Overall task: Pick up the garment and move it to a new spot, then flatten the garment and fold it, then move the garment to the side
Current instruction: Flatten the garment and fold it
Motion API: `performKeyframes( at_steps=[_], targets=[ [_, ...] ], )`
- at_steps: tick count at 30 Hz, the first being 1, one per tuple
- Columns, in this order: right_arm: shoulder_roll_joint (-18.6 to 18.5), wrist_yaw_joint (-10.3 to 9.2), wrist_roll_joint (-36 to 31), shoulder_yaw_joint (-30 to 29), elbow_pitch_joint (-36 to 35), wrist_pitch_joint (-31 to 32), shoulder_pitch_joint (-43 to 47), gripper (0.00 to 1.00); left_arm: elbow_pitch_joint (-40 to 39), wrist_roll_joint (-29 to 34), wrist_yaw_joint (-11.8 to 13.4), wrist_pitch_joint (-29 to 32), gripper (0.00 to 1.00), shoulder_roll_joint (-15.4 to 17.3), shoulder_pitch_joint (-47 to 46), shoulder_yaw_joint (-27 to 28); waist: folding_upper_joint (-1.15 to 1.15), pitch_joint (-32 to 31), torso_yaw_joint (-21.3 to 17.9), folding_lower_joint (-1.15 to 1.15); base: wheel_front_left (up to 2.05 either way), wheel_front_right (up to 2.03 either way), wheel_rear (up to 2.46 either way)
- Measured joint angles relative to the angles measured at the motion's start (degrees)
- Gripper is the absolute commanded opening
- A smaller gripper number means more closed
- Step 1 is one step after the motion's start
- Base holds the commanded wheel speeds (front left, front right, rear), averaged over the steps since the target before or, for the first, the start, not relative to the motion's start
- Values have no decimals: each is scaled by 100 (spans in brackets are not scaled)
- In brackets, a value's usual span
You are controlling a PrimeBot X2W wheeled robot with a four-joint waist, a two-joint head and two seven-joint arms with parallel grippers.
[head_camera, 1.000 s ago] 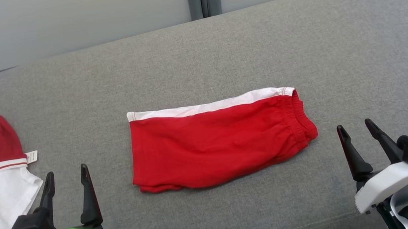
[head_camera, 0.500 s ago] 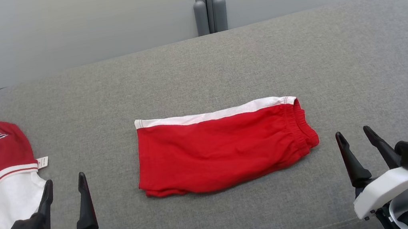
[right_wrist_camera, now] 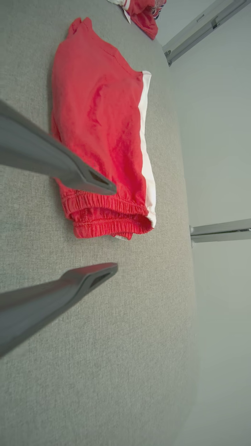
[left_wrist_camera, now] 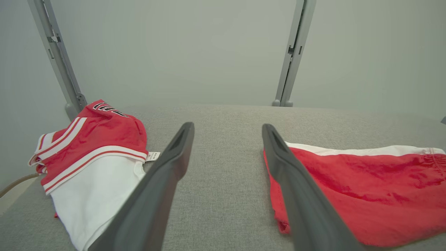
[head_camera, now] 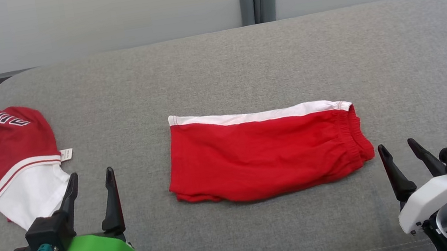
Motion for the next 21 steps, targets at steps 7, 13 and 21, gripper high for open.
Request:
performKeyframes(
  at_steps=[7, 13, 21],
  targets=[
    [-275, 1, 308, 138, 706, 8, -503, 100, 48, 111, -103, -10, 100, -187, -308, -158, 0, 289, 353, 0, 0, 0, 0],
    [-486, 1, 598, 410, 1284, -41, -1028, 100, 147, 194, -203, -10, 100, -358, -566, -220, 0, 676, 573, 0, 0, 0, 0],
    [-601, 1, 1082, 811, 1937, 45, -1543, 100, 220, 331, -334, -11, 100, -510, -830, -203, 0, 1146, 745, 0, 0, 0, 0]
  ],
)
